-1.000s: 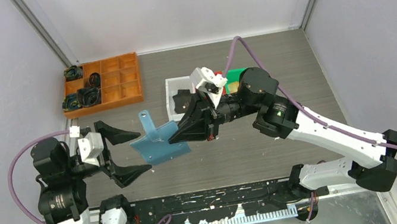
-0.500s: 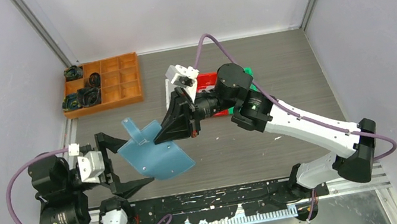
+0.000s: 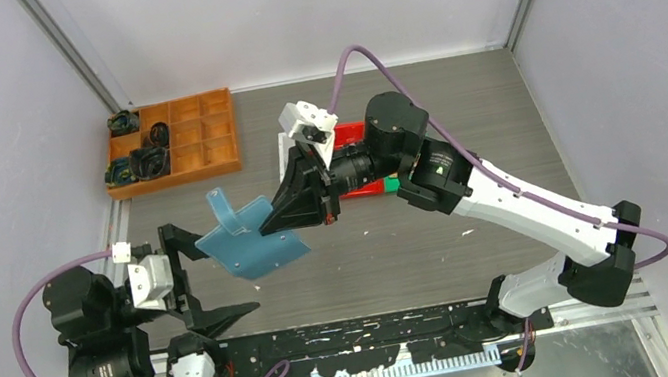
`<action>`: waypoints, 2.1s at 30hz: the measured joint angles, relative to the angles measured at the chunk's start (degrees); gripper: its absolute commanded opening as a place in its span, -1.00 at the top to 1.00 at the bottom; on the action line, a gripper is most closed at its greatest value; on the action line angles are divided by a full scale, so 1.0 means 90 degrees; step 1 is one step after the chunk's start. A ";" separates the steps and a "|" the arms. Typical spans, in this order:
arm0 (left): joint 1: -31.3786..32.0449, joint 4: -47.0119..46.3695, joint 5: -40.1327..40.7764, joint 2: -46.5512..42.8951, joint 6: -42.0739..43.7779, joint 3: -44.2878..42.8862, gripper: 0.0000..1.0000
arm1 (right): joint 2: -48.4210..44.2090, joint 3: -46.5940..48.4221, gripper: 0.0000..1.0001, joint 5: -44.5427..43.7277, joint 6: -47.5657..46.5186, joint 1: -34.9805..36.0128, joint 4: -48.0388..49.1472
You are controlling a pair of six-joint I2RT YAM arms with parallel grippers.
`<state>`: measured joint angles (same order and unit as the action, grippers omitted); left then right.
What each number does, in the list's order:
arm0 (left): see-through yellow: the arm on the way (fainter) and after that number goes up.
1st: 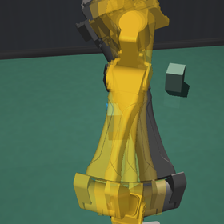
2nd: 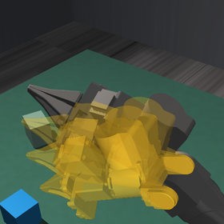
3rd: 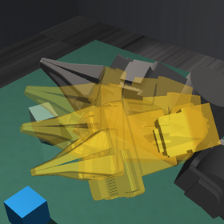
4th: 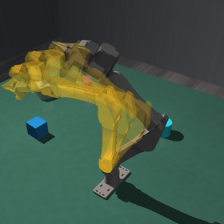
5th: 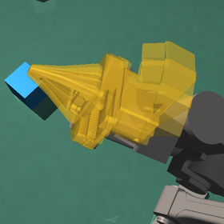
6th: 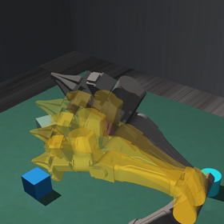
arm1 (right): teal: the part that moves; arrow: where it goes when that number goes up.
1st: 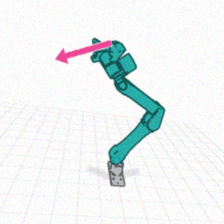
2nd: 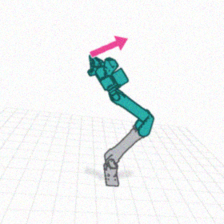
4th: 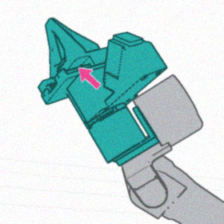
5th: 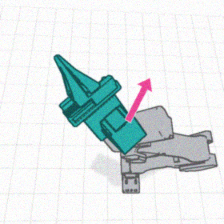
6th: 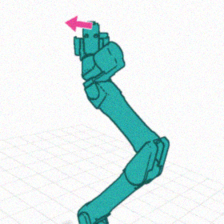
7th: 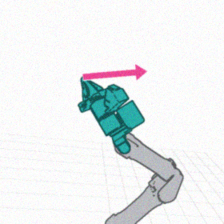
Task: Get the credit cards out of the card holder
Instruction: Remove the credit card from the card holder.
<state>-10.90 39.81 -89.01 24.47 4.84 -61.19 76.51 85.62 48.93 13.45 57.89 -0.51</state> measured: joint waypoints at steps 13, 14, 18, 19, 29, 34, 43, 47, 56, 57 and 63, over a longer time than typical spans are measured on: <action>-0.0036 -0.0053 0.0335 -0.0085 0.0639 0.0095 0.18 | 0.0350 0.0034 0.99 0.0027 0.0857 0.0185 0.0976; -0.0036 -0.0058 0.0352 -0.0092 0.0704 0.0107 0.44 | 0.0381 0.0034 0.99 0.0029 0.0882 0.0221 0.1020; -0.0044 -0.0095 0.0520 -0.0240 0.1297 0.0233 0.93 | 0.0418 0.0027 0.75 0.0029 0.0908 0.0284 0.1027; -0.0044 -0.0119 0.0566 -0.0296 0.1525 0.0255 0.98 | 0.0413 0.0012 0.41 0.0032 0.0908 0.0294 0.1018; -0.0044 0.0325 0.1064 -0.0855 0.6681 0.0945 1.00 | -0.0437 -0.0867 -0.85 -0.0260 0.0743 0.0306 0.0673; -0.0044 0.0333 0.1411 -0.0852 1.0273 0.1630 1.00 | -0.1515 -0.1562 -0.97 -0.1474 0.0631 0.0308 0.0253; -0.0044 -0.0857 0.1532 -0.0304 1.2315 0.2557 1.00 | -0.1258 -0.1494 -0.98 -0.3551 0.1268 0.0291 -0.0119; -0.0044 -0.1030 0.1411 -0.0299 1.2497 0.2526 1.00 | -0.0410 -0.1447 -0.97 -0.3444 0.1392 0.0260 -0.0432; -0.0044 -0.1161 0.1285 -0.0396 1.2500 0.2351 1.00 | 0.0333 -0.1428 -0.76 -0.2708 0.2217 -0.0134 -0.0226; -0.0044 -0.1161 0.1280 -0.0420 1.2500 0.2351 1.00 | 0.0330 -0.1457 -0.68 -0.2652 0.2370 -0.0192 -0.0039; -0.0044 -0.1171 0.1294 -0.0471 1.2500 0.2351 1.00 | 0.0503 -0.1909 -0.17 -0.2086 0.3796 -0.0493 0.1698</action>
<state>-11.29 29.28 -77.36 20.23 117.34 -40.03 81.03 68.45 30.15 47.62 53.45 14.76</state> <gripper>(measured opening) 0.129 0.641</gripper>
